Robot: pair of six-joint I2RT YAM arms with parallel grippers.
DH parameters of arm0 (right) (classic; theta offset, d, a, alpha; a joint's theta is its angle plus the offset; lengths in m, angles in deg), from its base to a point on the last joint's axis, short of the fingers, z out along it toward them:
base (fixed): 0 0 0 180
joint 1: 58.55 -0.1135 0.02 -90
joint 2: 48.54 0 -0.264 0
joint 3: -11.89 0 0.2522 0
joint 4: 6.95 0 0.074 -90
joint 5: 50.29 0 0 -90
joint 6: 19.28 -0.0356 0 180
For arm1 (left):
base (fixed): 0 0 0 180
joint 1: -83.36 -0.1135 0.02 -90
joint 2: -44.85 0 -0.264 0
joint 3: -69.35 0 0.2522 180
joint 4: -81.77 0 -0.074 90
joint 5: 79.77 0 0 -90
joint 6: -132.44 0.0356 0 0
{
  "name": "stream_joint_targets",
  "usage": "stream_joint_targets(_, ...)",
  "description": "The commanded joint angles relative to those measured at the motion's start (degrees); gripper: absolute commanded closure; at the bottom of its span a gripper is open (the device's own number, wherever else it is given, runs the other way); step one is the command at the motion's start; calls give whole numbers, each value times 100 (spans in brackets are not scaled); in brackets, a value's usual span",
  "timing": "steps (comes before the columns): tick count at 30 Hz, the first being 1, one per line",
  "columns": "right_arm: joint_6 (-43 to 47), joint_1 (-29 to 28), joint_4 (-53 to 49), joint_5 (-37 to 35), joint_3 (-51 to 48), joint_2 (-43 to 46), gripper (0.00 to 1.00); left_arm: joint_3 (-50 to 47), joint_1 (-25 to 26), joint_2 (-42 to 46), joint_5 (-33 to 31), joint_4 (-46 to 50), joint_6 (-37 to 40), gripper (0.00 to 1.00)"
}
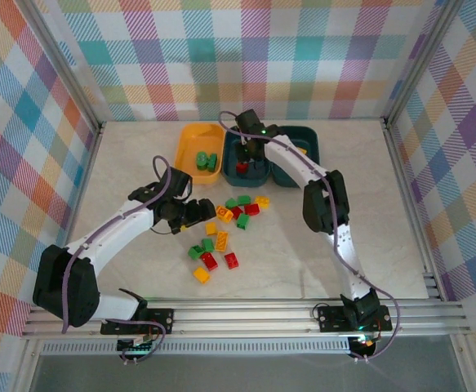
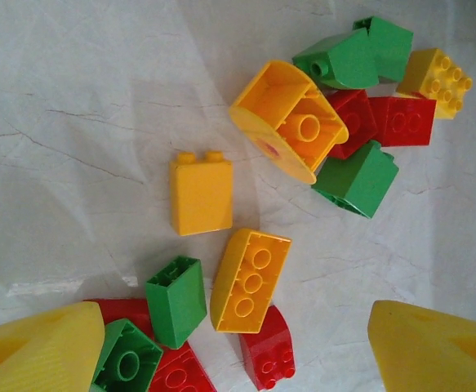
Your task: Sort the legos into containers by color
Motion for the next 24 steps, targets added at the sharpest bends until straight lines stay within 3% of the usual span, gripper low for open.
stream_joint_targets(1, 38, 27, -948, -64, 741, -270, 69, -93, 46, 39, 14, 251, 256, 16)
stream_joint_targets(3, 18, 33, -1044, -38, 855, -302, 54, -183, 63, 28, -15, 213, 242, 16)
stream_joint_targets(7, -7, 26, -780, -26, 284, 332, 38, -310, 130, -17, -3, 78, 203, 16)
stream_joint_targets(13, -134, -132, 811, 73, -2506, 2549, 42, -136, 327, -329, -234, -85, 7, 16)
stream_joint_targets(16, -209, -468, 1074, 305, -3471, 3181, 45, -147, 251, -245, -487, -280, -208, 15)
stream_joint_targets(20, -187, -1099, 1204, 501, -3998, 3210, 46, -288, -446, -231, -154, -469, -588, 15)
stream_joint_targets(24, 187, -1691, 1043, 365, -3641, 2551, 38, -719, -1347, -2, 450, -836, -1042, 15)
